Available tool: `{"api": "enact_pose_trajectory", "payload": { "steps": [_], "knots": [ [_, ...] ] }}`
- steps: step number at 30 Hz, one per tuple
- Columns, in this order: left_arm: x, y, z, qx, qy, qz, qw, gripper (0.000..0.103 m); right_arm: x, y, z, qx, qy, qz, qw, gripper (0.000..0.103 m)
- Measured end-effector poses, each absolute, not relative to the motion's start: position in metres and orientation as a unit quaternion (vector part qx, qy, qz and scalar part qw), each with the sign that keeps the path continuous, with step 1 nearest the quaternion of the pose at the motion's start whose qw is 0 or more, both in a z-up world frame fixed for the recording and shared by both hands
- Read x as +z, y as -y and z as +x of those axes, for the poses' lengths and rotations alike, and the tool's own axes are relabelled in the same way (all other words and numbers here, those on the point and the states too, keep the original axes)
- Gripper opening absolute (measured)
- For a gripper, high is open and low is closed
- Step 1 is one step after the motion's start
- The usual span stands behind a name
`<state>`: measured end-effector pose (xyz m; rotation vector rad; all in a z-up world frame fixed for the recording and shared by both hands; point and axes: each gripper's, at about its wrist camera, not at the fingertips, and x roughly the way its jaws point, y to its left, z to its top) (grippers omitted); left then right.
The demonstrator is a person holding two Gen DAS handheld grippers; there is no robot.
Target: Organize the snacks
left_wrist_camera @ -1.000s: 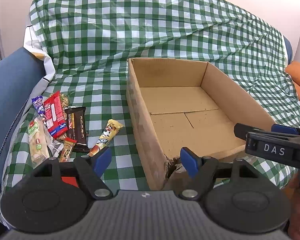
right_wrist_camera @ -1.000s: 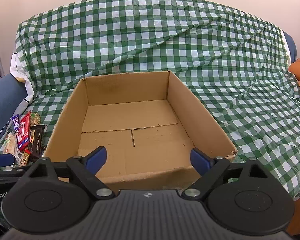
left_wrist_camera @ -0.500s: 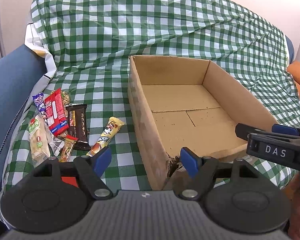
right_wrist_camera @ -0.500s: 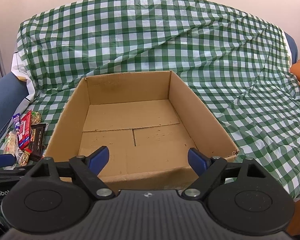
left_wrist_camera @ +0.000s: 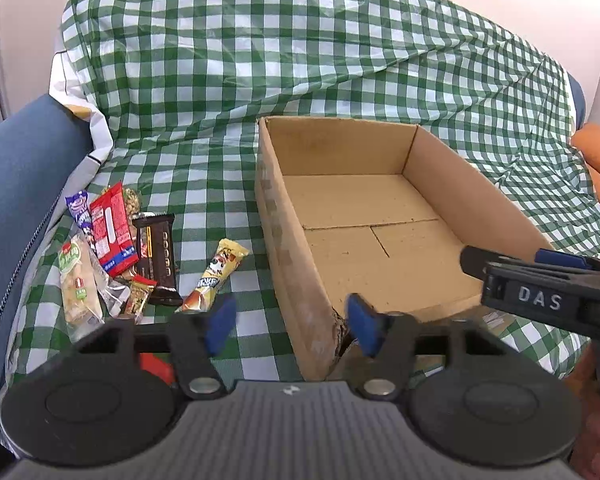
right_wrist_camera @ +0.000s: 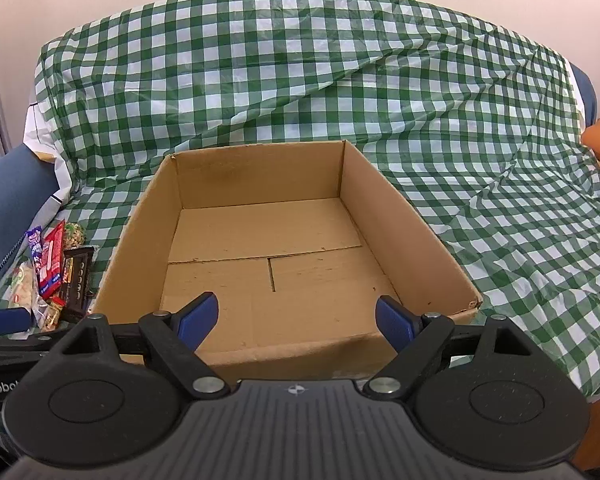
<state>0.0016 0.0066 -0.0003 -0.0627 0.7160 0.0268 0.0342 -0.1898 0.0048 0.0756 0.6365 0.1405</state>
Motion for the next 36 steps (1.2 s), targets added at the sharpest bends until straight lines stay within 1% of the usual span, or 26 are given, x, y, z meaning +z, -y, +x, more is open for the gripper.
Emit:
{"api": "enact_pose_trajectory", "payload": {
  "steps": [1,2,3,4,6,7,8,10,11,12,15,16,17,20,21,25,27,30,31,32,36],
  "knots": [
    [0.002,-0.009,0.001,0.012,-0.350,-0.031,0.936,0.040,0.006,0.188,0.034,0.071,-0.310,0.039,0.947,0.086],
    [0.005,-0.012,0.000,0.011,-0.355,-0.035,0.934,0.021,0.006,0.185,0.034,0.073,-0.308,0.039,0.948,0.083],
    [0.009,-0.020,0.001,0.007,-0.361,-0.046,0.932,0.017,0.007,0.182,0.034,0.075,-0.306,0.040,0.948,0.078],
    [0.012,-0.028,0.002,0.003,-0.369,-0.063,0.927,0.017,0.008,0.178,0.034,0.080,-0.303,0.043,0.949,0.076],
    [0.026,-0.054,0.008,-0.003,-0.373,-0.095,0.923,0.016,0.012,0.170,0.031,0.096,-0.291,0.050,0.951,0.062],
    [0.033,-0.066,0.014,-0.003,-0.373,-0.094,0.923,0.016,0.014,0.165,0.030,0.107,-0.285,0.053,0.951,0.059],
    [0.038,-0.076,0.020,-0.003,-0.376,-0.087,0.923,0.017,0.016,0.160,0.028,0.120,-0.278,0.053,0.952,0.056],
    [0.045,-0.108,0.035,0.017,-0.371,-0.066,0.926,0.017,0.020,0.147,0.026,0.151,-0.267,0.052,0.950,0.056],
    [0.042,-0.126,0.043,0.021,-0.373,-0.073,0.925,0.018,0.023,0.140,0.026,0.170,-0.264,0.048,0.948,0.056],
    [0.038,-0.140,0.049,0.024,-0.373,-0.068,0.925,0.020,0.026,0.134,0.026,0.187,-0.263,0.044,0.945,0.056],
    [0.016,-0.179,0.061,0.056,-0.381,-0.048,0.922,0.020,0.037,0.105,0.026,0.262,-0.261,0.037,0.928,0.057],
    [0.004,-0.190,0.064,0.076,-0.403,-0.048,0.911,0.020,0.039,0.092,0.026,0.289,-0.259,0.028,0.921,0.058],
    [-0.005,-0.202,0.070,0.090,-0.428,-0.066,0.897,0.020,0.040,0.077,0.027,0.313,-0.257,0.016,0.914,0.059],
    [-0.018,-0.232,0.073,0.108,-0.443,-0.135,0.880,0.024,0.032,0.031,0.026,0.366,-0.261,-0.024,0.893,0.062],
    [-0.022,-0.242,0.074,0.114,-0.447,-0.158,0.873,0.027,0.025,0.017,0.026,0.379,-0.267,-0.036,0.885,0.064],
    [-0.043,-0.269,0.076,0.124,-0.452,-0.231,0.853,0.037,-0.007,-0.033,0.032,0.404,-0.312,-0.080,0.856,0.065],
    [-0.051,-0.273,0.078,0.132,-0.457,-0.239,0.847,0.049,-0.022,-0.051,0.035,0.410,-0.332,-0.103,0.843,0.065],
    [-0.060,-0.276,0.083,0.132,-0.462,-0.247,0.841,0.051,-0.043,-0.069,0.039,0.417,-0.366,-0.118,0.824,0.066],
    [-0.062,-0.276,0.083,0.125,-0.454,-0.251,0.846,0.053,-0.050,-0.074,0.039,0.418,-0.374,-0.125,0.818,0.067],
    [-0.063,-0.276,0.085,0.122,-0.451,-0.249,0.848,0.058,-0.056,-0.078,0.041,0.415,-0.381,-0.134,0.815,0.068],
    [-0.074,-0.268,0.096,0.119,-0.475,-0.237,0.839,0.059,-0.074,-0.082,0.048,0.409,-0.406,-0.155,0.802,0.069]
  ]
}}
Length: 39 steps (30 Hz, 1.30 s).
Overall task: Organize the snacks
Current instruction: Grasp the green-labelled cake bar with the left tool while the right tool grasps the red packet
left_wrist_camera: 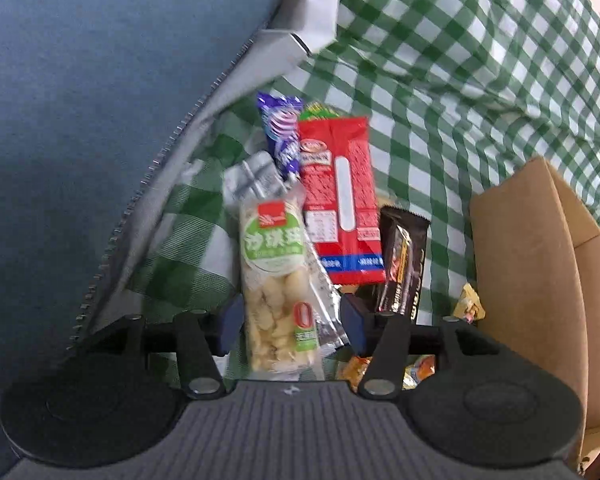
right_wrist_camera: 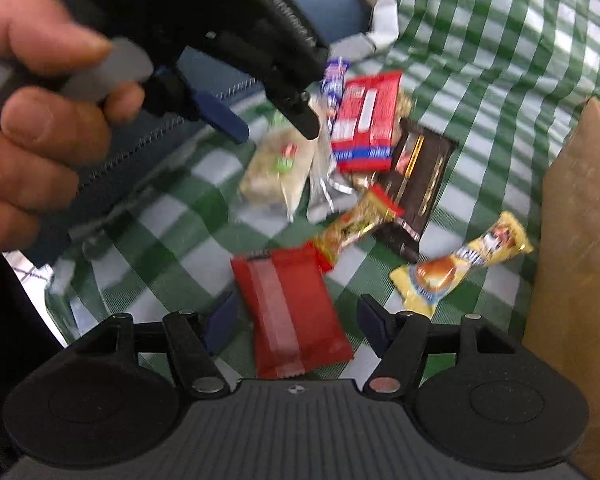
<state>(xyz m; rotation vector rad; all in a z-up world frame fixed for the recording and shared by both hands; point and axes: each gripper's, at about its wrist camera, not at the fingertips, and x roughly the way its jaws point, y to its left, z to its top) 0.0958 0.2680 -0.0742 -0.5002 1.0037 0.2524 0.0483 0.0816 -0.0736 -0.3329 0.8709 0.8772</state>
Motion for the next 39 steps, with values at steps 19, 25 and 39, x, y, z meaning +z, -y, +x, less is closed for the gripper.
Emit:
{"api": "enact_pose_trajectory", "payload": {
  "steps": [19,25,39],
  "knots": [
    [-0.078,-0.223,0.092,0.031,-0.534,-0.130,0.835,0.040,-0.062,-0.034,0.037,0.377,-0.392,-0.175,0.821,0.045],
    [-0.089,-0.222,0.097,0.050,-0.559,-0.111,0.820,0.046,-0.075,-0.021,0.038,0.378,-0.431,-0.147,0.806,0.055],
    [-0.089,-0.213,0.105,0.070,-0.555,-0.102,0.822,0.040,-0.080,-0.024,0.048,0.376,-0.434,-0.129,0.808,0.045]
  ]
}}
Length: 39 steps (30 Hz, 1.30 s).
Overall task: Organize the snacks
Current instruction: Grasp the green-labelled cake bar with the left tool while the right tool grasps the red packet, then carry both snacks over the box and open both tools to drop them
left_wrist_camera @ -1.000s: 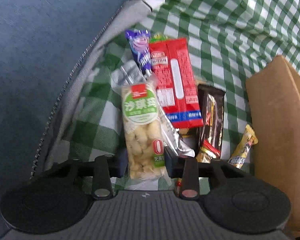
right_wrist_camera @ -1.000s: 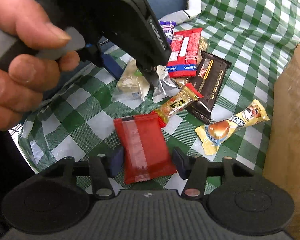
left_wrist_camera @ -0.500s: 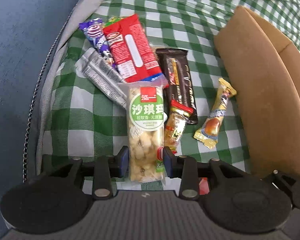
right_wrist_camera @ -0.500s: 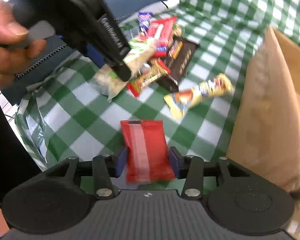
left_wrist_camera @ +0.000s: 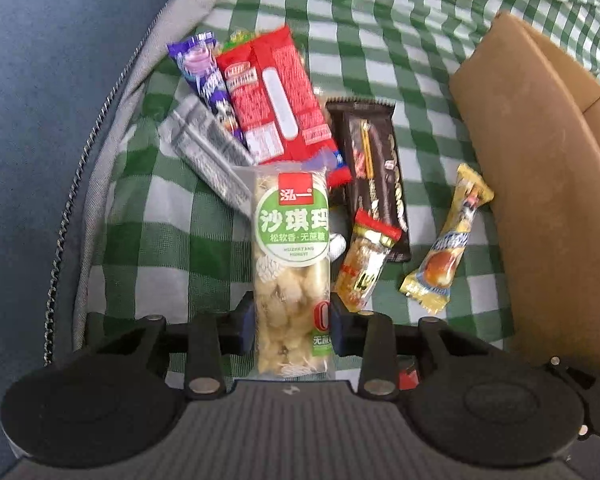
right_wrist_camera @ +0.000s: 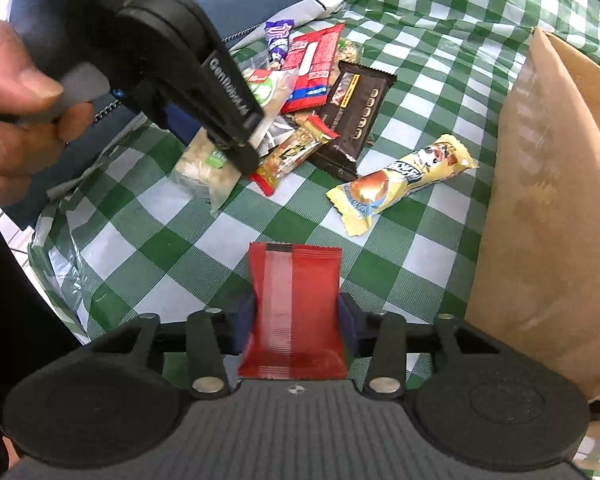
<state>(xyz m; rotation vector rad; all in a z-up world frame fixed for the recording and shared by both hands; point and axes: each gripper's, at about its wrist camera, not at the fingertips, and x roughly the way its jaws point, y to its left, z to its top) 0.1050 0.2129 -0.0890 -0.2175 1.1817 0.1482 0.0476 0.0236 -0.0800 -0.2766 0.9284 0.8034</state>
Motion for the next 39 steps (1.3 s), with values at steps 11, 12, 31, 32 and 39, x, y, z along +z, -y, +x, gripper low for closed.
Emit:
{"api": "enact_pose_trajectory", "payload": {
  "steps": [11,12,31,32,39],
  "knots": [
    [-0.040,-0.211,0.094,0.078,-0.485,-0.125,0.862,0.040,-0.011,0.022,0.049,0.364,-0.329,-0.031,0.871,0.045],
    [-0.036,-0.210,0.093,0.080,-0.479,-0.128,0.865,0.040,-0.004,0.028,0.051,0.361,-0.322,-0.022,0.875,0.045],
    [0.017,-0.112,0.099,-0.027,-0.322,-0.110,0.940,0.040,0.026,0.242,0.146,0.102,-0.278,0.162,0.941,0.045],
    [0.018,-0.104,0.099,-0.035,-0.315,-0.102,0.943,0.040,0.022,0.246,0.147,0.093,-0.277,0.165,0.942,0.045],
    [0.018,-0.054,0.091,-0.096,-0.285,-0.061,0.952,0.040,0.009,0.254,0.155,0.057,-0.288,0.135,0.946,0.045]
  ]
}}
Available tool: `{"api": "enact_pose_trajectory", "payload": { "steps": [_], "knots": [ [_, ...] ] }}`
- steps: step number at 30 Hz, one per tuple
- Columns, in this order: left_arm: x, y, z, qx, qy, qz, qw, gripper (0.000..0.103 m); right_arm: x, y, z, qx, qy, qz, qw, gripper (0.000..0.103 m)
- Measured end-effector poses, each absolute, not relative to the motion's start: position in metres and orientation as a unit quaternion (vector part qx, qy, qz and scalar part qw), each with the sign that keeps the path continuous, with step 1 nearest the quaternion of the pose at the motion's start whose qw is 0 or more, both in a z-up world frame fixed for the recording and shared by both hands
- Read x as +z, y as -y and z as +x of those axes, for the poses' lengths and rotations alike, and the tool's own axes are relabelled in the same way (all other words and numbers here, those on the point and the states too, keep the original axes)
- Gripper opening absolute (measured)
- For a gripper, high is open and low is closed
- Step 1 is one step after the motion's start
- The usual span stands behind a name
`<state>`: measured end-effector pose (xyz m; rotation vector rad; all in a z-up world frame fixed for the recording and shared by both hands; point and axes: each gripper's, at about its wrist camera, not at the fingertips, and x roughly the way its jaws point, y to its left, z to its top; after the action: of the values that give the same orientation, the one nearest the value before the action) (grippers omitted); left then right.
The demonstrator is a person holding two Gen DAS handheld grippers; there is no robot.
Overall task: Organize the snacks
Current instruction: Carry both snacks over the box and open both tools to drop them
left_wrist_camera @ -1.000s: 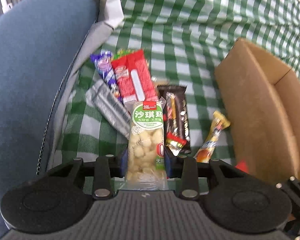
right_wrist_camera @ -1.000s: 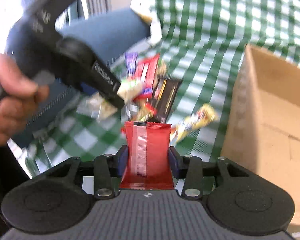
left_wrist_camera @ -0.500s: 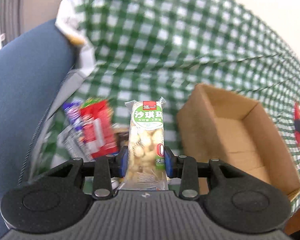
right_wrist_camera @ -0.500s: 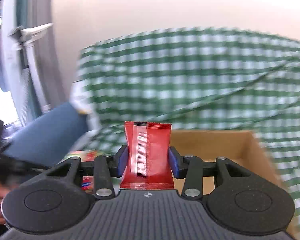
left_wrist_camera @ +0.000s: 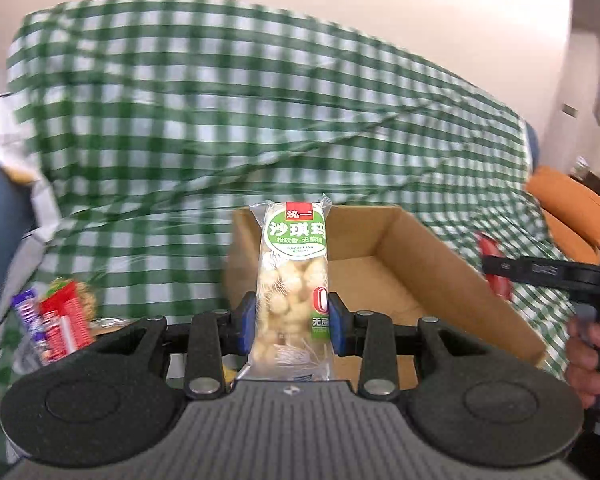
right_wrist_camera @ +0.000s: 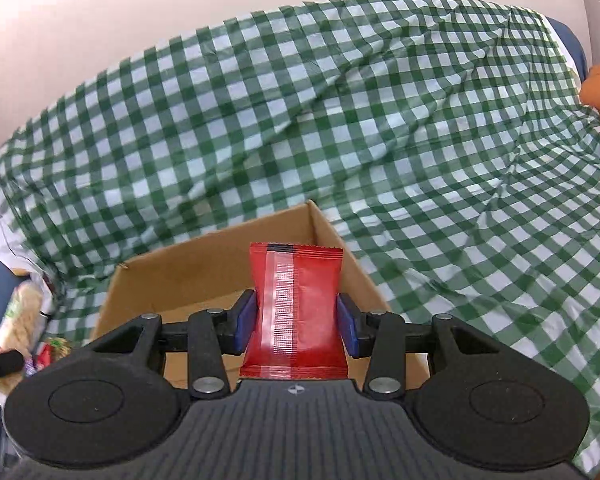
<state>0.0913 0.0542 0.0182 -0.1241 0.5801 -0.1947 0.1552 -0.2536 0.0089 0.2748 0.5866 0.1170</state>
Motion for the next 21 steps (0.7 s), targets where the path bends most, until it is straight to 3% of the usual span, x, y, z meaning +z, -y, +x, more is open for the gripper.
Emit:
{"api": "enact_pose_trajectory", "payload": {
  "steps": [21],
  "knots": [
    [-0.007,0.014,0.102,-0.161,-0.293,-0.017,0.943,0.040,0.012,0.253,0.143,0.039,-0.272,0.052,0.960,0.045]
  ]
}}
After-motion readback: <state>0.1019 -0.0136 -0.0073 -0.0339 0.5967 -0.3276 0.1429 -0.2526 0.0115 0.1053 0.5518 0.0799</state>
